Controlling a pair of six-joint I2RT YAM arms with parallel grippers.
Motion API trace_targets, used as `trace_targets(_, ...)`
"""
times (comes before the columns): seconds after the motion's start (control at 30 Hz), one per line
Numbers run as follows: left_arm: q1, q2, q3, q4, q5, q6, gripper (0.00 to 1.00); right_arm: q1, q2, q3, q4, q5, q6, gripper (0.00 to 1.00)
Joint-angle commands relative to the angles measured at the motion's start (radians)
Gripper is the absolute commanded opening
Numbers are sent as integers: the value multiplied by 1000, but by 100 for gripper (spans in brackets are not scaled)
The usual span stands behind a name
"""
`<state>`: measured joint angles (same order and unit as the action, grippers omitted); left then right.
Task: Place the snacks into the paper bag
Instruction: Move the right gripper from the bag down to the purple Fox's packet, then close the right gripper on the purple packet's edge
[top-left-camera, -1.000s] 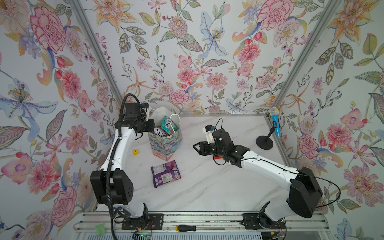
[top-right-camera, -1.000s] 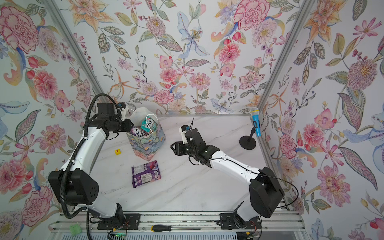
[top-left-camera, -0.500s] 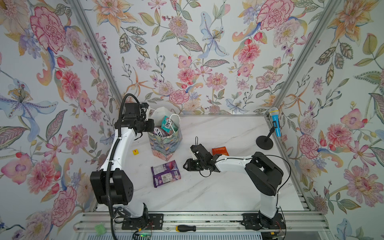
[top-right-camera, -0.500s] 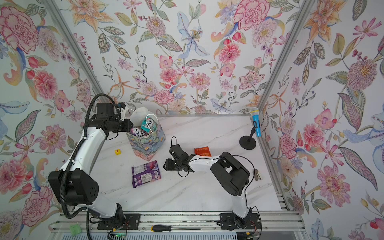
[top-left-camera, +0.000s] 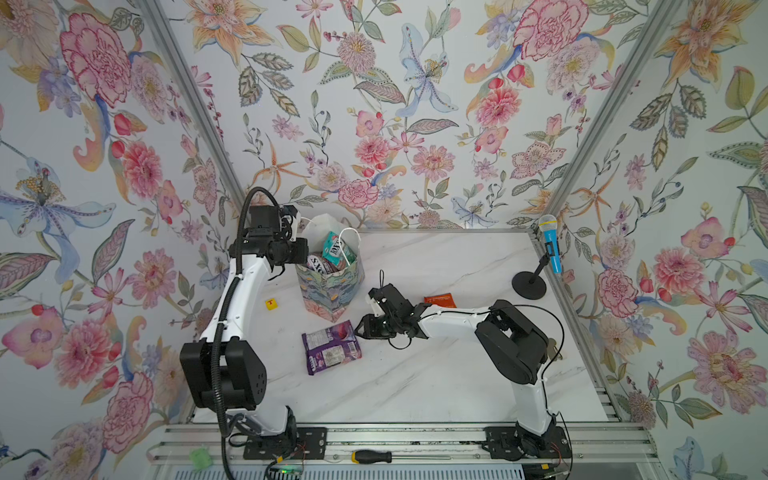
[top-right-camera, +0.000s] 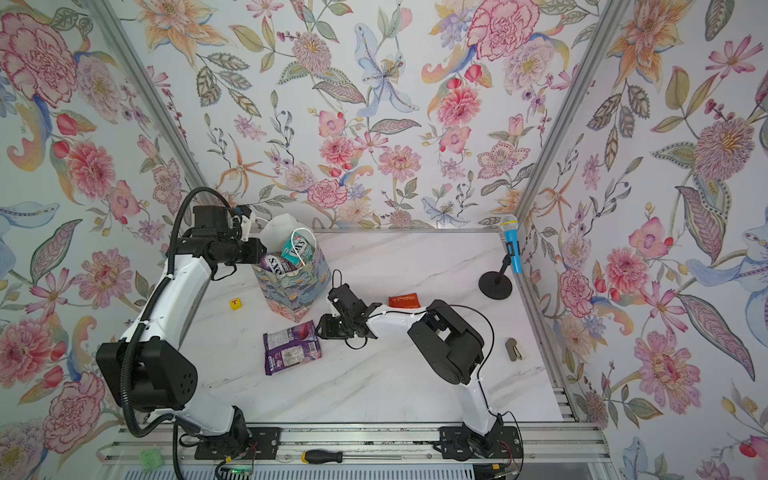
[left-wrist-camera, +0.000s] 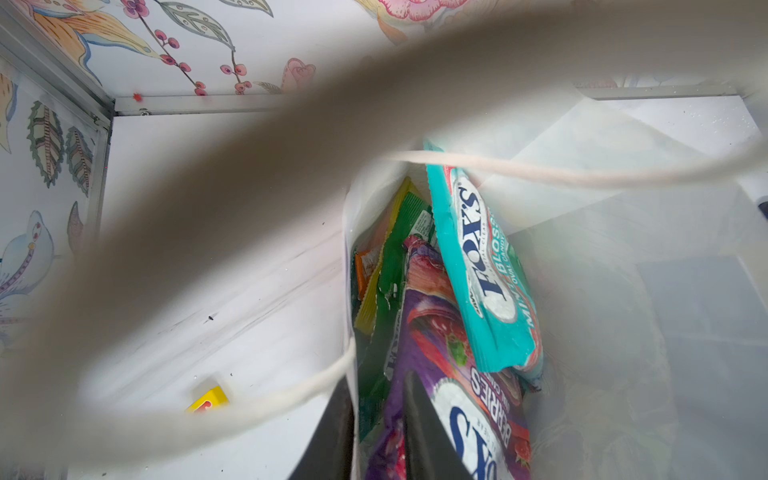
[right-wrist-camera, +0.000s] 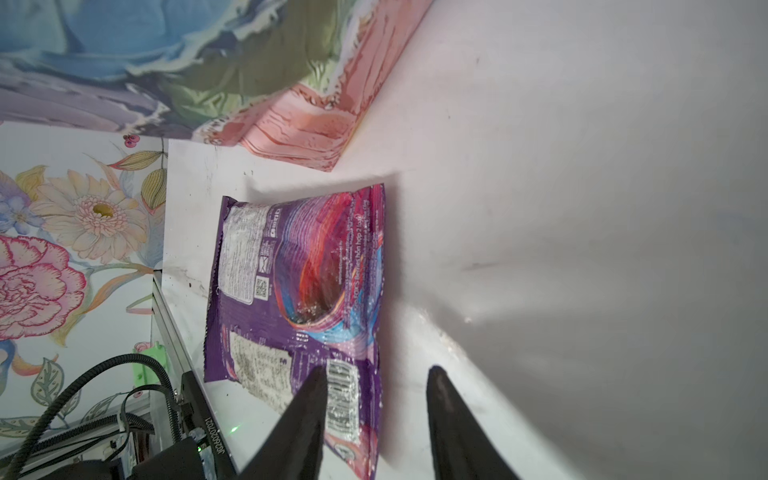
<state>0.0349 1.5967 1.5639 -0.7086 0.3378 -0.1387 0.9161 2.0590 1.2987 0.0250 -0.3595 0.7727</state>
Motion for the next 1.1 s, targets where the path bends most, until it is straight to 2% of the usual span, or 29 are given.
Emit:
trace_targets(0.0,13,-18,-19,-3,20,8,22,0,36,37,-31,-43,3,40)
trace_targets(0.43,13,-25,-22,-2,20,8,22,-13,96,71,-22,-122,22,37)
trace_targets(0.57,14,-21,-21,-2,23,7,22,-16,107,66,-2,-141,34,28)
trace_targets(0.8,14,-22,-21,-2,21,8,22,-30,92,15,78,-151,77,0)
trace_targets(1.07,13,-19,-22,-3,23,8,22,-93,-62,-111,47,-81,9,0)
